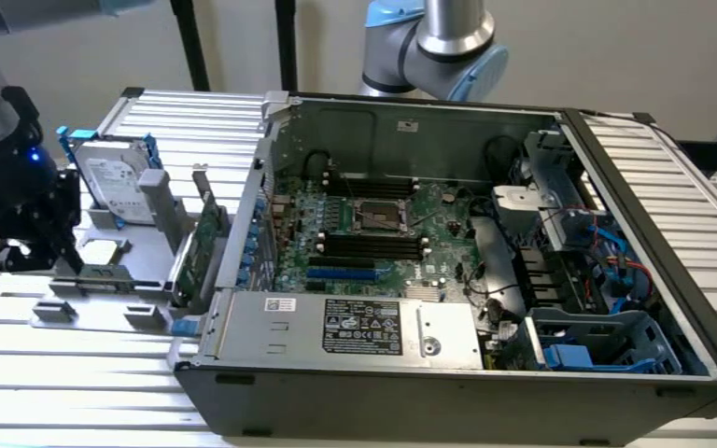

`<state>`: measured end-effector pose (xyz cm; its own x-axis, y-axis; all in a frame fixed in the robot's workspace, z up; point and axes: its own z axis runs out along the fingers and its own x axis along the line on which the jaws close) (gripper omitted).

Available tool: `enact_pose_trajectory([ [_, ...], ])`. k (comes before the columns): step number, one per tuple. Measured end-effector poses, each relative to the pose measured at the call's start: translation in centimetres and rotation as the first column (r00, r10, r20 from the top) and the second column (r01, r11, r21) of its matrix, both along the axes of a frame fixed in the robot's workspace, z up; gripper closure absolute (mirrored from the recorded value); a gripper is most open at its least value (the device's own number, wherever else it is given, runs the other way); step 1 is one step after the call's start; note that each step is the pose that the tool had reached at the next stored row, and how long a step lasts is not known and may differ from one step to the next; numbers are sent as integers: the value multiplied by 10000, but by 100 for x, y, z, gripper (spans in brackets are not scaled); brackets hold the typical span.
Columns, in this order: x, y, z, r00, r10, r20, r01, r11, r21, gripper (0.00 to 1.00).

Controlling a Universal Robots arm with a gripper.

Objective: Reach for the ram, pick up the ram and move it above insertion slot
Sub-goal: 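Pick up the ram and move it above insertion slot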

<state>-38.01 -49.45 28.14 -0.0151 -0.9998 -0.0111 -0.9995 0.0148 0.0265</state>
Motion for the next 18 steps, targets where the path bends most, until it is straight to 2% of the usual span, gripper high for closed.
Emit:
enact_pose_trajectory([
  [10, 180, 1, 457, 10000, 75, -19, -75, 10000, 14, 87],
  [18, 434, 1, 815, 9999, 153, -44, -152, 9998, 102, 87],
])
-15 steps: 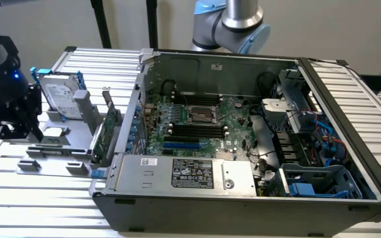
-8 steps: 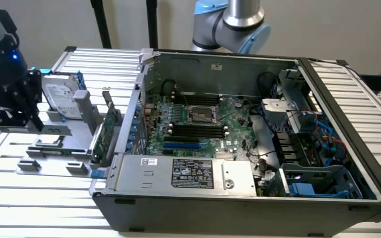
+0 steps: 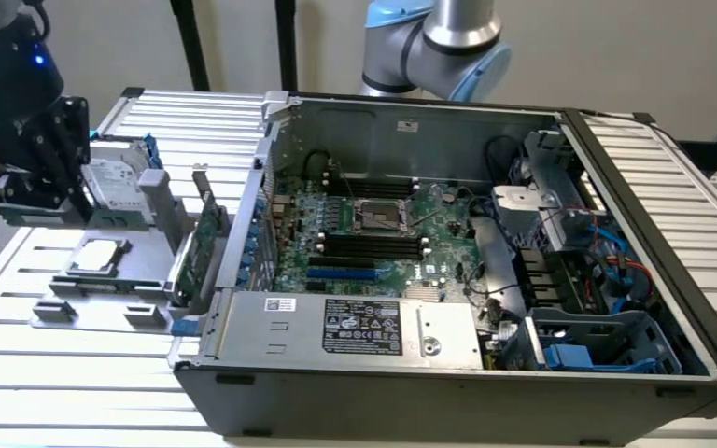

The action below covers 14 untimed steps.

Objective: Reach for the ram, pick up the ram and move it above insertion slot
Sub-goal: 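Pick up the ram and move it above insertion slot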

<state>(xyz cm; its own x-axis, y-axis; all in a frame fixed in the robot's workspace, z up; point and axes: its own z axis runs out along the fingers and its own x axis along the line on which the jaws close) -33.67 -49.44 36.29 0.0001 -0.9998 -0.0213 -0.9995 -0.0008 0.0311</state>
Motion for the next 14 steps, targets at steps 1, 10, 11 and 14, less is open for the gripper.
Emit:
enact_pose_trajectory([
  [1, 34, 0, 39, 10000, 9, -2, -9, 10000, 17, 87],
  [10, 383, 0, 366, 10000, 85, -42, -85, 9997, 224, 87],
  [11, 427, 0, 388, 10000, 89, -44, -88, 9996, 259, 87],
  [14, 563, 0, 433, 9999, 98, -51, -96, 9993, 353, 87],
])
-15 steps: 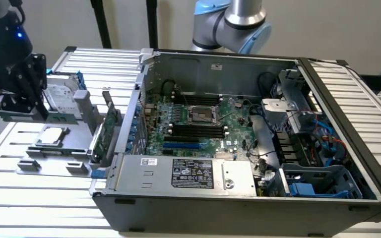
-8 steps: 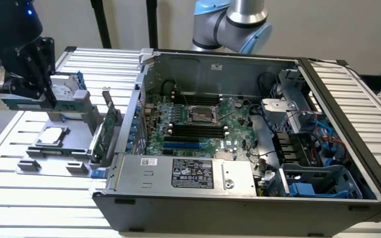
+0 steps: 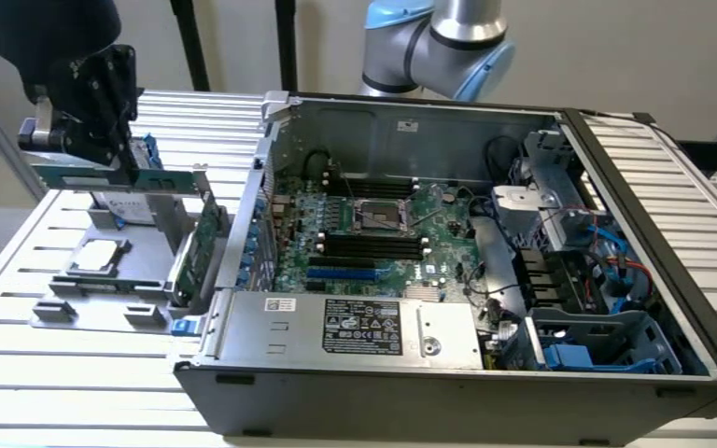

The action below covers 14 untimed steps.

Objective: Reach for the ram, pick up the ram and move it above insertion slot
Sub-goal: 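Pick up the ram and move it above insertion slot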

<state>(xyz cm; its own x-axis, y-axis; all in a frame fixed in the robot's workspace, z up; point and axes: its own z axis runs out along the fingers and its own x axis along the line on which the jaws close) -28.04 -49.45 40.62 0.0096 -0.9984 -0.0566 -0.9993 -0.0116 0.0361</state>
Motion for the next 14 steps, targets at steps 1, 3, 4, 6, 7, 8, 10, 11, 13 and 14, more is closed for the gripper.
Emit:
enact_pose_trajectory([
  [1, 46, 0, 11, 10000, 1, -2, -1, 10000, 30, 87],
  [3, 135, 0, 26, 10000, 2, -5, -2, 10000, 89, 87],
  [4, 180, 0, 31, 10000, 3, -7, -3, 9999, 115, 87],
  [6, 274, 0, 37, 10000, 4, -10, -4, 9999, 160, 87],
  [7, 319, 0, 38, 10000, 5, -11, -5, 9998, 178, 87],
  [8, 363, 0, 39, 10000, 7, -13, -7, 9998, 195, 87],
  [10, 455, 0, 42, 10000, 11, -15, -10, 9997, 225, 87],
  [11, 501, 0, 42, 10000, 11, -16, -11, 9997, 240, 87],
  [13, 591, 0, 43, 10000, 15, -19, -15, 9997, 262, 87],
  [14, 636, 0, 43, 10000, 17, -21, -16, 9996, 270, 87],
])
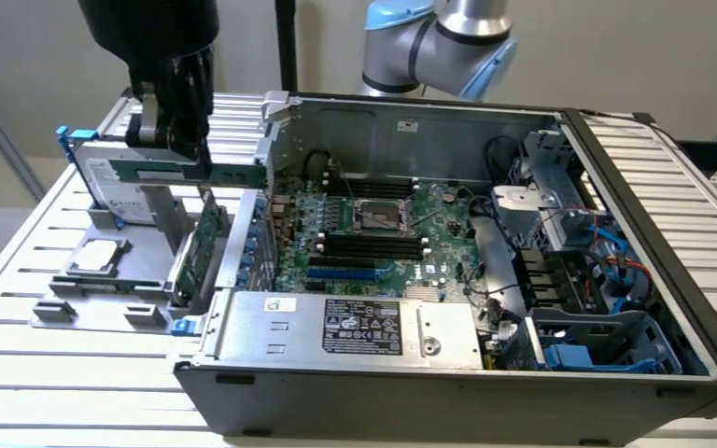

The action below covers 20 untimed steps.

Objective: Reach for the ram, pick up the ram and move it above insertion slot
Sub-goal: 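Pick up the ram and move it above insertion slot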

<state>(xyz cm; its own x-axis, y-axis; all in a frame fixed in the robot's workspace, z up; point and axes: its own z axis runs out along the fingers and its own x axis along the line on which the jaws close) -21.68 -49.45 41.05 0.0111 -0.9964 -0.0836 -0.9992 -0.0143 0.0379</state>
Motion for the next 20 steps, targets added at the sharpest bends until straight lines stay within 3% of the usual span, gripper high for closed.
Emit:
enact_pose_trajectory([
  [14, 611, 9, 0, 10000, 23, -19, -23, 10000, 32, 87],
  [20, 788, 109, -1, 10000, 23, -19, -23, 10000, 31, 87],
])
